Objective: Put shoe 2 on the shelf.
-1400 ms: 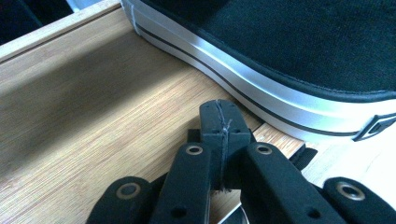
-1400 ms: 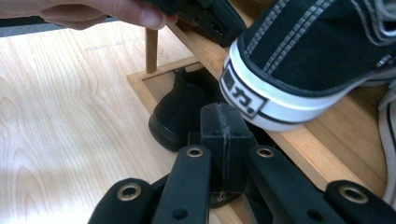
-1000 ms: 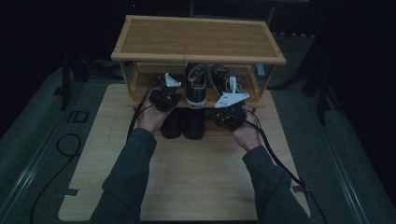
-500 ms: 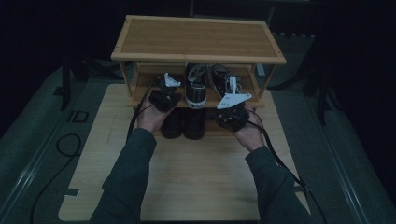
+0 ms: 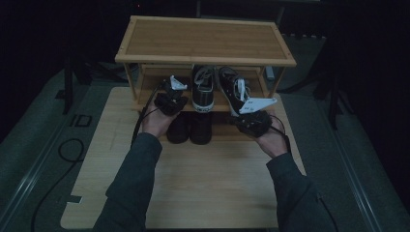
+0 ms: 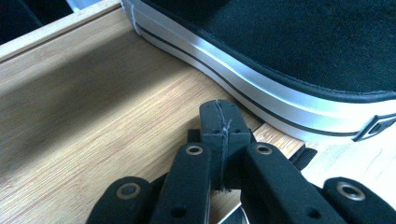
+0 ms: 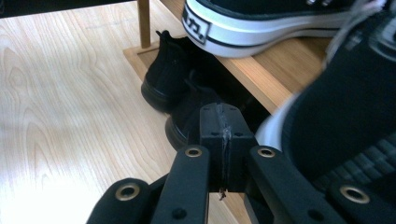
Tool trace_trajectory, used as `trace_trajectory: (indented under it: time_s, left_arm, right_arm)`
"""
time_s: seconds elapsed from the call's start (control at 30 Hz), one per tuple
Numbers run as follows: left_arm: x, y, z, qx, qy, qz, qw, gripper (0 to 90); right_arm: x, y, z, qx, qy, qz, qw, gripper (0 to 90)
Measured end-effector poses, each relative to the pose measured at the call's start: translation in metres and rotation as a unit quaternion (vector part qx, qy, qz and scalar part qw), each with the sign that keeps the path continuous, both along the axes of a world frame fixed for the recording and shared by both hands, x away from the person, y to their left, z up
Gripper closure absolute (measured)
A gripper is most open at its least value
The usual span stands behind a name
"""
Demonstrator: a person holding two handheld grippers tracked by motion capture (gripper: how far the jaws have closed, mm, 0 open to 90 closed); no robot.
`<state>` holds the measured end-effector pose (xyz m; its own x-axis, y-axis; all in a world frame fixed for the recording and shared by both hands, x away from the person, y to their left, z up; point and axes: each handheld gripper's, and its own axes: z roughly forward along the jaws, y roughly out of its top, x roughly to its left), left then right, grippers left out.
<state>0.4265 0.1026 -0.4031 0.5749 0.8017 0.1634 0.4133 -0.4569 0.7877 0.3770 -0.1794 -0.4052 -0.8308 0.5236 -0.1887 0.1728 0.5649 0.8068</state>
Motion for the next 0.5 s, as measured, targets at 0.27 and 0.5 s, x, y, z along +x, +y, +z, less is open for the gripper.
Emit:
trace_trajectory:
  time_s: [0.27, 0.5]
  left_arm:
    - [0.0, 0.0, 0.0, 0.001, 0.0, 0.001, 1.0, 90.0]
    - [0.0, 0.0, 0.0, 0.0, 0.0, 0.001, 1.0, 90.0]
  right_arm:
    - [-0.009, -0.017, 0.003, -0.002, -0.004, 0.013, 0.9999, 89.6]
    - [-0.015, -0.039, 0.005, 0.003, -0.01, 0.002, 0.9999, 89.8]
